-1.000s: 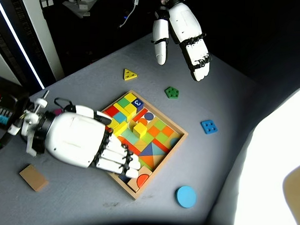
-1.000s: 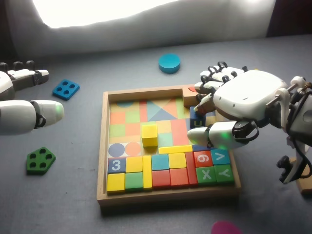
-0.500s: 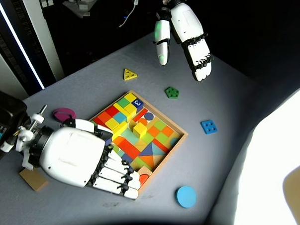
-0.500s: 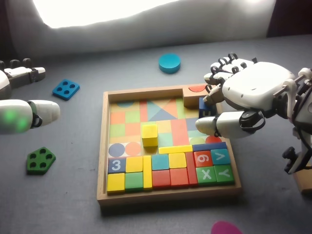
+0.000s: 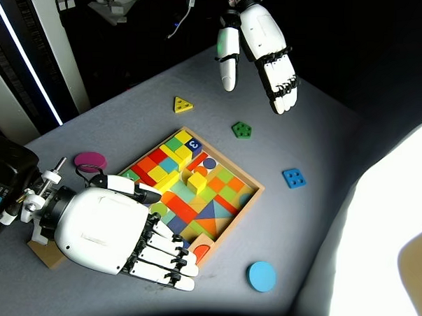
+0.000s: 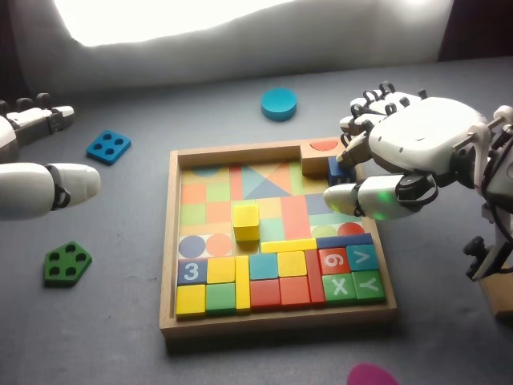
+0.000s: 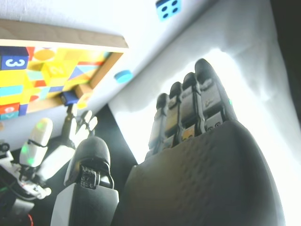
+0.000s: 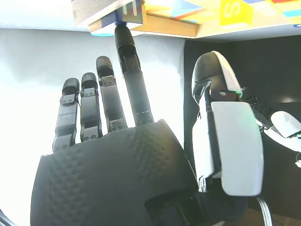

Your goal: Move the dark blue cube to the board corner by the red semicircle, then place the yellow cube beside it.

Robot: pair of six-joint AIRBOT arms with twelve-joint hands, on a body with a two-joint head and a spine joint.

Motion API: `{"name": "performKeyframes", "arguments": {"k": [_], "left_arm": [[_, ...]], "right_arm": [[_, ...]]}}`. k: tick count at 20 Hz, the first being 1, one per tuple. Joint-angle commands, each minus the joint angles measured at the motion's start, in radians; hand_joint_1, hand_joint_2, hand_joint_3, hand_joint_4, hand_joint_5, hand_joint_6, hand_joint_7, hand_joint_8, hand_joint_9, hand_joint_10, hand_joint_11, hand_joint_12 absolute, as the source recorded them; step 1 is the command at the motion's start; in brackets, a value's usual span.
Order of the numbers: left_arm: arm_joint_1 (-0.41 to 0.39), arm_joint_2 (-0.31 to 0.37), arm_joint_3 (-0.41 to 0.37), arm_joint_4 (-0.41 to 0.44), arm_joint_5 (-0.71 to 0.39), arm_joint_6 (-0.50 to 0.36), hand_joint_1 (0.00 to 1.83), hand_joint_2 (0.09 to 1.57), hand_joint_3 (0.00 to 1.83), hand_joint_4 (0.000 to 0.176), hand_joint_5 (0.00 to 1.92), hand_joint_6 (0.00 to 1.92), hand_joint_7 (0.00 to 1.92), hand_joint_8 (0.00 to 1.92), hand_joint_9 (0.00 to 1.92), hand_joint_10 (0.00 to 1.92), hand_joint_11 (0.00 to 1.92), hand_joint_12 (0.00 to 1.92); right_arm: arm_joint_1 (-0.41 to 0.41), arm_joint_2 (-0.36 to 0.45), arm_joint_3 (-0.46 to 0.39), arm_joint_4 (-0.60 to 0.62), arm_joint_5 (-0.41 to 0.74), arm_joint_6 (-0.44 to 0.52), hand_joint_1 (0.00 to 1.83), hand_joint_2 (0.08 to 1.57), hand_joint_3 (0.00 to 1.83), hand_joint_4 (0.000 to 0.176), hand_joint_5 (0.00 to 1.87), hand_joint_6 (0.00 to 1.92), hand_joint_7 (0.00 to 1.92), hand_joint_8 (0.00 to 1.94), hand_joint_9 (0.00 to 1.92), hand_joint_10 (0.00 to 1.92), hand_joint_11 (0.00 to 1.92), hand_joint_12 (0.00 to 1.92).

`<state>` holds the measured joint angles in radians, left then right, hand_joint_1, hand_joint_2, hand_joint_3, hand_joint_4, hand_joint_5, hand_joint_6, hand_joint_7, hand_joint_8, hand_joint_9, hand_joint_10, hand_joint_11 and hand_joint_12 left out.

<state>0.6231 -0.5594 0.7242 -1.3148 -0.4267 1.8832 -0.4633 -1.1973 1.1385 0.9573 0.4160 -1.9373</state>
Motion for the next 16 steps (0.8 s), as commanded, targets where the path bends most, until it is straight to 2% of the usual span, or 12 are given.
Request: {"name": "performKeyframes", "arguments": {"k": [1,6,8,10,13,16], "left_arm": [[-0.013,0.003,0.007,0.038,-0.053,-0.006,0.01,1.33,0.00,0.000,0.00,0.00,0.06,0.00,0.04,0.00,0.00,0.35],[-0.014,0.004,0.008,0.038,-0.052,-0.006,0.01,1.33,0.00,0.000,0.00,0.00,0.05,0.00,0.03,0.00,0.00,0.33],[-0.014,0.004,0.008,0.038,-0.052,-0.009,0.08,1.32,0.00,0.000,0.03,0.01,0.06,0.00,0.04,0.00,0.00,0.36],[-0.015,0.005,0.007,0.038,-0.052,-0.010,0.06,1.32,0.00,0.000,0.03,0.01,0.07,0.00,0.03,0.00,0.00,0.31],[-0.015,0.005,0.009,0.038,-0.052,-0.010,0.07,1.31,0.00,0.000,0.08,0.01,0.09,0.00,0.06,0.00,0.00,0.39],[-0.015,0.006,0.011,0.038,-0.052,-0.010,0.08,1.31,0.00,0.000,0.09,0.01,0.08,0.00,0.06,0.00,0.00,0.39]], "right_arm": [[0.003,0.007,0.011,-0.005,0.038,-0.009,0.00,1.19,0.00,0.000,0.70,0.01,0.21,0.02,0.03,0.01,0.00,0.00],[0.030,0.016,-0.001,-0.005,0.041,-0.002,0.00,1.19,0.00,0.000,0.70,0.01,0.24,0.02,0.05,0.02,0.02,0.01],[0.049,0.017,-0.007,-0.006,0.052,-0.002,0.00,1.19,0.00,0.000,0.69,0.00,0.21,0.01,0.03,0.01,0.00,0.00],[0.066,0.018,-0.013,-0.006,0.056,-0.002,0.00,1.19,0.00,0.000,0.69,0.00,0.17,0.00,0.02,0.00,0.00,0.00],[0.103,0.022,-0.031,-0.006,0.064,0.002,0.00,1.18,0.00,0.000,0.69,0.00,0.20,0.01,0.02,0.00,0.00,0.00],[0.133,0.021,-0.060,-0.006,0.063,0.002,0.00,1.19,0.00,0.000,0.67,0.00,0.18,0.00,0.02,0.00,0.00,0.00]]}}
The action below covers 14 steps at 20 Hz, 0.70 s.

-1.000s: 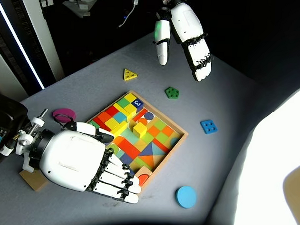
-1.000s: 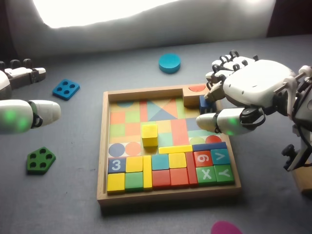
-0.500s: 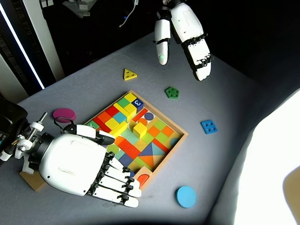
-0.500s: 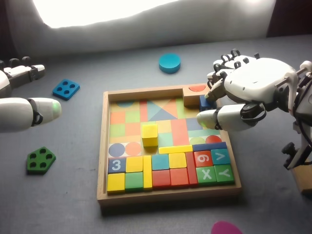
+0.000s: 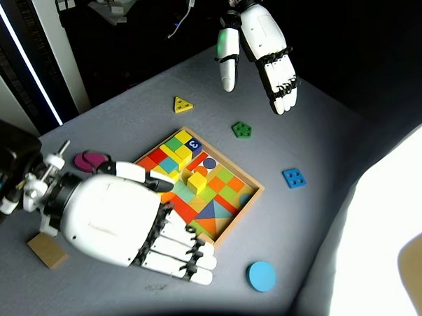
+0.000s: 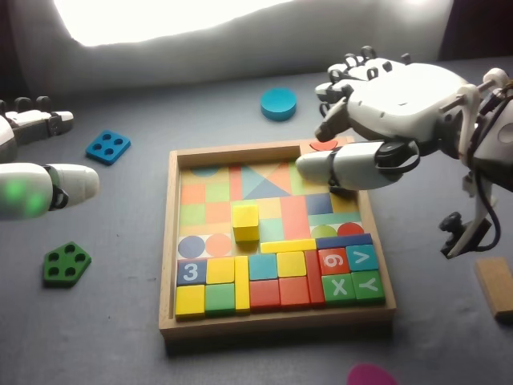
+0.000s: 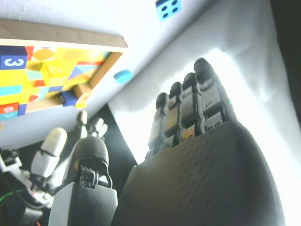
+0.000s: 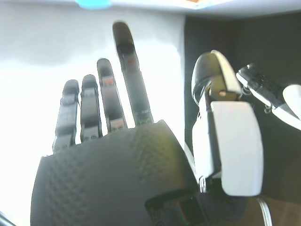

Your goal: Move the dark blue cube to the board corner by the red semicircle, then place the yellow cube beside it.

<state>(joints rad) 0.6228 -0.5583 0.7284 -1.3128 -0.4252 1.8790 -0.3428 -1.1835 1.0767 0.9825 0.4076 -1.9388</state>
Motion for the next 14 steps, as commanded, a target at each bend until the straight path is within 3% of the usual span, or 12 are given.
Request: {"name": "performKeyframes", "arguments": {"k": [1,5,14], "left_arm": [[-0.015,0.005,0.007,0.036,-0.053,-0.006,0.08,1.31,0.00,0.000,0.08,0.00,0.08,0.00,0.06,0.00,0.00,0.39],[-0.015,0.005,0.007,0.036,-0.053,-0.008,0.08,1.31,0.00,0.000,0.07,0.00,0.08,0.00,0.05,0.00,0.00,0.40],[-0.016,0.004,0.010,0.036,-0.053,-0.009,0.10,1.32,0.00,0.005,0.01,0.00,0.06,0.00,0.05,0.00,0.00,0.36]], "right_arm": [[0.023,0.005,-0.012,-0.031,0.069,0.004,0.00,1.19,0.00,0.000,0.68,0.00,0.18,0.00,0.02,0.00,0.00,0.00],[0.054,-0.038,-0.053,-0.031,0.065,0.004,0.00,1.18,0.00,0.000,0.70,0.01,0.26,0.01,0.03,0.01,0.00,0.00],[0.039,-0.160,-0.041,-0.031,0.094,0.016,0.00,1.18,0.00,0.000,0.68,0.02,0.24,0.02,0.05,0.02,0.00,0.00]]}}
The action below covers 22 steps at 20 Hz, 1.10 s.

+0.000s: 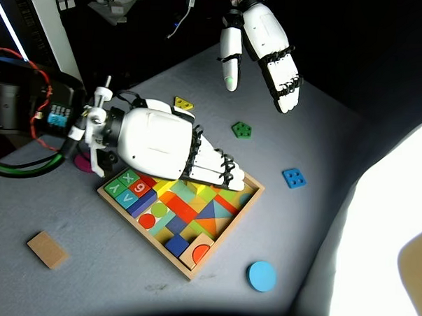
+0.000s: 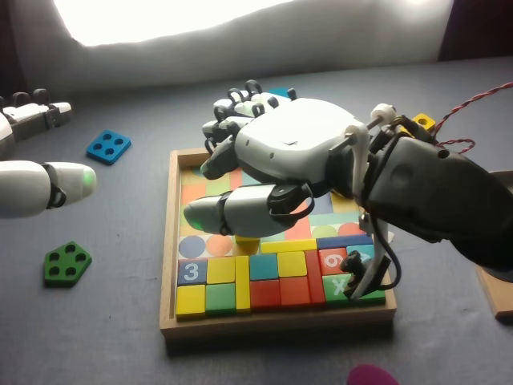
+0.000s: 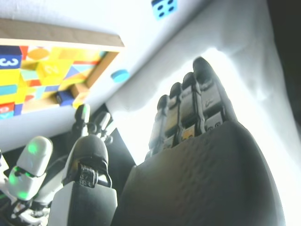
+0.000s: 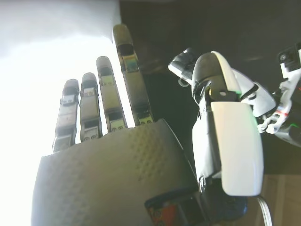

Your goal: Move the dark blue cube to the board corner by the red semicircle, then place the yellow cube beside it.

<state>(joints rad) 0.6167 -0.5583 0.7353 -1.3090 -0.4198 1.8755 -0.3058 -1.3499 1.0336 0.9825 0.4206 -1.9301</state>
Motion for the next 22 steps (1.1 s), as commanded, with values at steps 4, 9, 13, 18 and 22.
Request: {"name": "performKeyframes", "arguments": {"k": [4,9,13,18,22], "left_arm": [[-0.010,0.004,0.003,0.033,-0.059,-0.005,0.07,1.32,0.00,0.000,0.04,0.01,0.07,0.00,0.06,0.00,0.00,0.42],[-0.010,0.004,0.003,0.033,-0.059,-0.005,0.09,1.33,0.00,0.004,0.00,0.00,0.04,0.00,0.04,0.00,0.00,0.35],[-0.010,0.004,0.001,0.033,-0.054,-0.005,0.12,1.32,0.00,0.002,0.00,0.00,0.05,0.00,0.04,0.00,0.00,0.34],[-0.011,0.003,0.003,0.040,-0.054,-0.005,0.13,1.30,0.00,0.000,0.03,0.01,0.07,0.00,0.06,0.00,0.00,0.38],[-0.011,0.003,0.002,0.042,-0.054,-0.005,0.13,1.31,0.00,0.005,0.04,0.00,0.07,0.00,0.06,0.00,0.00,0.38]], "right_arm": [[-0.021,-0.004,0.018,-0.031,0.074,0.023,0.00,1.18,0.00,0.000,0.66,0.01,0.24,0.01,0.05,0.01,0.00,0.00],[-0.050,-0.009,0.026,-0.031,0.062,0.028,0.00,1.18,0.00,0.000,0.65,0.00,0.21,0.00,0.03,0.00,0.00,0.00],[-0.065,-0.012,0.037,-0.031,0.054,0.028,0.00,1.17,0.00,0.000,0.67,0.01,0.22,0.00,0.03,0.00,0.00,0.00],[-0.094,-0.013,0.045,-0.031,0.041,0.020,0.00,1.17,0.00,0.000,0.66,0.01,0.19,0.00,0.03,0.00,0.00,0.00],[-0.100,-0.012,0.045,-0.031,0.034,0.012,0.00,1.17,0.00,0.000,0.67,0.01,0.22,0.01,0.04,0.01,0.00,0.00]]}}
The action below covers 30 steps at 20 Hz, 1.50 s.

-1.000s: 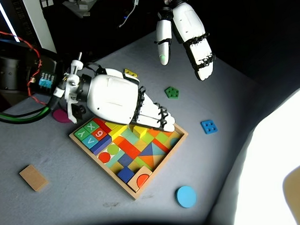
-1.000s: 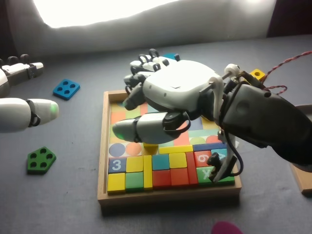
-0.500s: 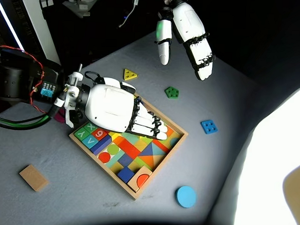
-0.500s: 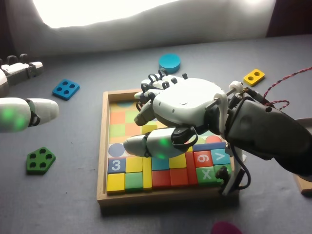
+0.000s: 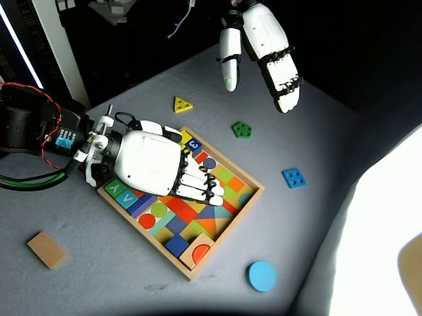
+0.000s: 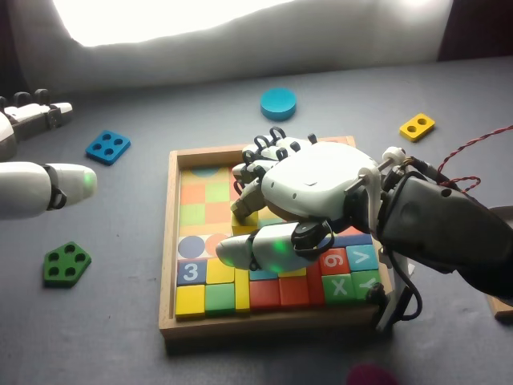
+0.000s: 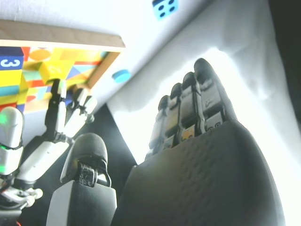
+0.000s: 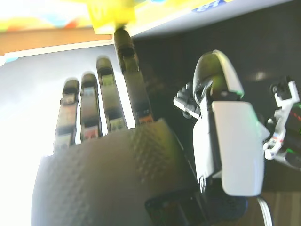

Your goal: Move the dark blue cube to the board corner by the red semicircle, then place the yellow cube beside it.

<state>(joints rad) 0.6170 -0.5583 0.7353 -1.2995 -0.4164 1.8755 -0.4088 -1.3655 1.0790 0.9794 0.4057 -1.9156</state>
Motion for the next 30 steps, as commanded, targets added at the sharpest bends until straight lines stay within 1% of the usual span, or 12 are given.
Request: {"name": "performKeyframes", "arguments": {"k": [1,3,5,7,14,17,20,21,26,27,29,30], "left_arm": [[-0.011,0.003,0.003,0.032,-0.057,-0.005,0.13,1.31,0.00,0.007,0.03,0.00,0.07,0.00,0.06,0.00,0.00,0.38],[-0.011,0.004,0.003,0.032,-0.057,-0.005,0.13,1.31,0.00,0.005,0.02,0.00,0.06,0.00,0.05,0.00,0.00,0.34],[-0.011,0.004,0.003,0.032,-0.057,-0.006,0.11,1.31,0.00,0.000,0.04,0.01,0.07,0.00,0.07,0.00,0.00,0.37],[-0.012,0.003,0.003,0.032,-0.057,-0.006,0.12,1.30,0.00,0.000,0.05,0.01,0.08,0.00,0.08,0.01,0.00,0.41],[-0.012,0.003,0.004,0.032,-0.057,-0.006,0.10,1.32,0.00,0.000,0.04,0.00,0.06,0.00,0.06,0.00,0.00,0.32],[-0.012,0.003,0.005,0.032,-0.057,-0.006,0.13,1.30,0.00,0.005,0.04,0.00,0.07,0.00,0.07,0.00,0.00,0.37],[-0.012,0.003,0.006,0.032,-0.057,-0.006,0.13,1.31,0.00,0.009,0.01,0.00,0.05,0.00,0.05,0.00,0.00,0.34],[-0.012,0.003,0.006,0.032,-0.057,-0.006,0.12,1.31,0.00,0.004,0.00,0.00,0.05,0.00,0.04,0.00,0.00,0.33],[-0.014,0.002,0.006,0.032,-0.057,-0.006,0.11,1.31,0.00,0.007,0.00,0.00,0.06,0.00,0.05,0.00,0.00,0.34],[-0.014,0.002,0.006,0.032,-0.057,-0.006,0.11,1.31,0.00,0.004,0.00,0.00,0.06,0.00,0.05,0.00,0.00,0.36],[-0.014,0.003,0.005,0.032,-0.057,-0.006,0.15,1.31,0.00,0.004,0.03,0.01,0.07,0.00,0.07,0.01,0.00,0.39],[-0.014,0.003,0.004,0.032,-0.057,-0.006,0.12,1.31,0.00,0.004,0.03,0.00,0.07,0.00,0.06,0.00,0.00,0.35]], "right_arm": [[-0.001,0.004,0.000,-0.028,0.048,-0.008,0.00,1.17,0.00,0.000,0.67,0.01,0.21,0.01,0.03,0.00,0.00,0.00],[-0.008,0.010,0.000,-0.028,0.050,-0.023,0.00,1.17,0.00,0.000,0.67,0.01,0.21,0.00,0.03,0.00,0.00,0.00],[-0.016,0.021,0.000,-0.028,0.047,-0.031,0.00,1.18,0.00,0.000,0.68,0.01,0.22,0.01,0.03,0.00,0.00,0.00],[-0.016,0.030,0.005,-0.028,0.047,-0.037,0.00,1.17,0.00,0.000,0.68,0.01,0.22,0.01,0.02,0.00,0.00,0.00],[-0.025,0.061,0.036,-0.028,0.032,-0.027,0.00,1.18,0.00,0.000,0.69,0.01,0.20,0.00,0.00,0.00,0.00,0.00],[-0.032,0.073,0.065,-0.028,0.008,-0.006,0.00,1.17,0.00,0.000,0.68,0.01,0.18,0.00,0.00,0.00,0.00,0.00],[-0.038,0.083,0.082,-0.028,0.008,-0.003,0.00,1.18,0.00,0.000,0.66,0.00,0.15,0.00,0.00,0.00,0.00,0.00],[-0.040,0.087,0.089,-0.028,0.008,-0.002,0.00,1.18,0.00,0.000,0.67,0.00,0.15,0.00,0.00,0.00,0.00,0.00],[-0.050,0.098,0.107,-0.028,0.008,0.000,0.00,1.17,0.00,0.000,0.66,0.00,0.16,0.00,0.00,0.00,0.00,0.00],[-0.051,0.100,0.110,-0.028,0.008,0.004,0.00,1.17,0.00,0.000,0.65,0.00,0.15,0.00,0.00,0.00,0.00,0.00],[-0.051,0.105,0.114,-0.028,0.008,0.007,0.00,1.18,0.00,0.000,0.66,0.00,0.17,0.01,0.00,0.00,0.00,0.00],[-0.051,0.107,0.115,-0.028,0.008,0.009,0.00,1.18,0.00,0.000,0.67,0.01,0.19,0.01,0.00,0.00,0.00,0.00]]}}
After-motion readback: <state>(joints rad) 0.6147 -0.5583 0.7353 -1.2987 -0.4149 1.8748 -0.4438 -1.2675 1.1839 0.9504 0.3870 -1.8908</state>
